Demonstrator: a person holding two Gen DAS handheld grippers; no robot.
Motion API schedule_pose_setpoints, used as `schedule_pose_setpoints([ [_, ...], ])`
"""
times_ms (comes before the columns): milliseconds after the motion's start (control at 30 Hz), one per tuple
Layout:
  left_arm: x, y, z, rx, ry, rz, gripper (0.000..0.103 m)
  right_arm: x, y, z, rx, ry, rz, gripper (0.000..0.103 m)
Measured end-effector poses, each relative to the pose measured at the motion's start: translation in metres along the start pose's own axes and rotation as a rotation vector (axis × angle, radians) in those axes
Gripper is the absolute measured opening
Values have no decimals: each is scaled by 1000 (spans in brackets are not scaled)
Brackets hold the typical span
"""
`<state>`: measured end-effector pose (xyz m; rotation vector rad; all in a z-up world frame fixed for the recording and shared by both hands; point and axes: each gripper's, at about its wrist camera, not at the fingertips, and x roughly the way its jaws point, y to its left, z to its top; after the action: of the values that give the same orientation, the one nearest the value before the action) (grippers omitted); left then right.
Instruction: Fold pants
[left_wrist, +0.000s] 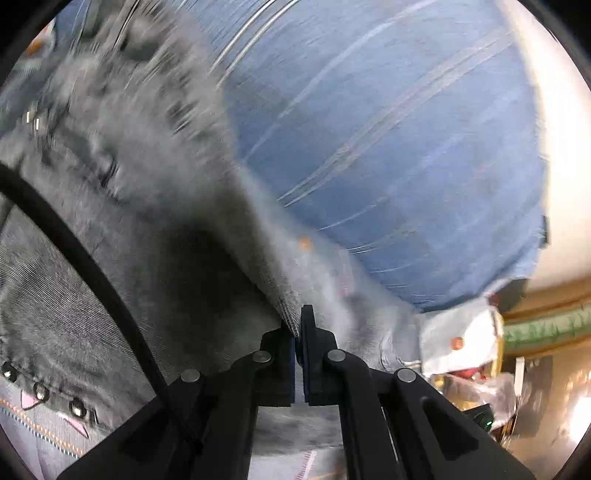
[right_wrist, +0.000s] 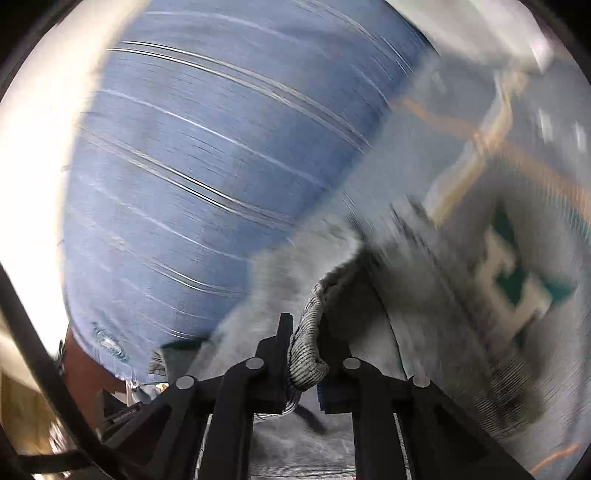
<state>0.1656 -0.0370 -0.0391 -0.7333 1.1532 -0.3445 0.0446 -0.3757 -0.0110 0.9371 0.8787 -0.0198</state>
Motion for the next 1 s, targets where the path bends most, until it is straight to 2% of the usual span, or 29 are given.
schedule_pose_setpoints([
  [133,-32,-16,-36,101,-16,-30,2,-42,14,7,-111,-29,24,11],
  [233,-18,-6,-65,129,40,19,2,-43,3,-1,-168,24,-99,11],
  [300,5,7,-80,130,77,68,2,-24,-25,-8,-103,90,-191,11],
  [367,20,21,-88,96,106,82,2,-13,-41,-11,-63,133,-207,11],
  [433,17,22,-92,81,110,43,2,-23,-42,-10,-65,107,-196,11],
  [500,10,16,-99,107,92,21,2,-42,-36,-12,-96,69,-195,11],
  [533,8,12,-102,138,83,34,2,-50,-32,-15,-117,51,-192,11],
  [600,19,15,-104,167,96,64,2,-44,-32,-19,-147,53,-246,11],
  [667,36,25,-107,167,130,110,2,-18,-46,-25,-140,129,-322,11],
  [733,42,29,-112,165,135,119,2,-14,-54,-25,-103,144,-311,11],
  [800,40,25,-115,183,118,100,5,-29,-51,-22,-96,87,-280,13],
  [833,39,23,-117,205,117,100,5,-32,-44,-19,-110,47,-306,21],
  [867,41,21,-117,233,125,115,9,-33,-42,-19,-124,5,-375,32],
  [933,41,18,-120,267,129,106,12,-29,-46,-18,-131,3,-415,49],
  [1000,33,18,-120,287,119,78,28,-30,-48,-18,-117,-9,-434,49],
])
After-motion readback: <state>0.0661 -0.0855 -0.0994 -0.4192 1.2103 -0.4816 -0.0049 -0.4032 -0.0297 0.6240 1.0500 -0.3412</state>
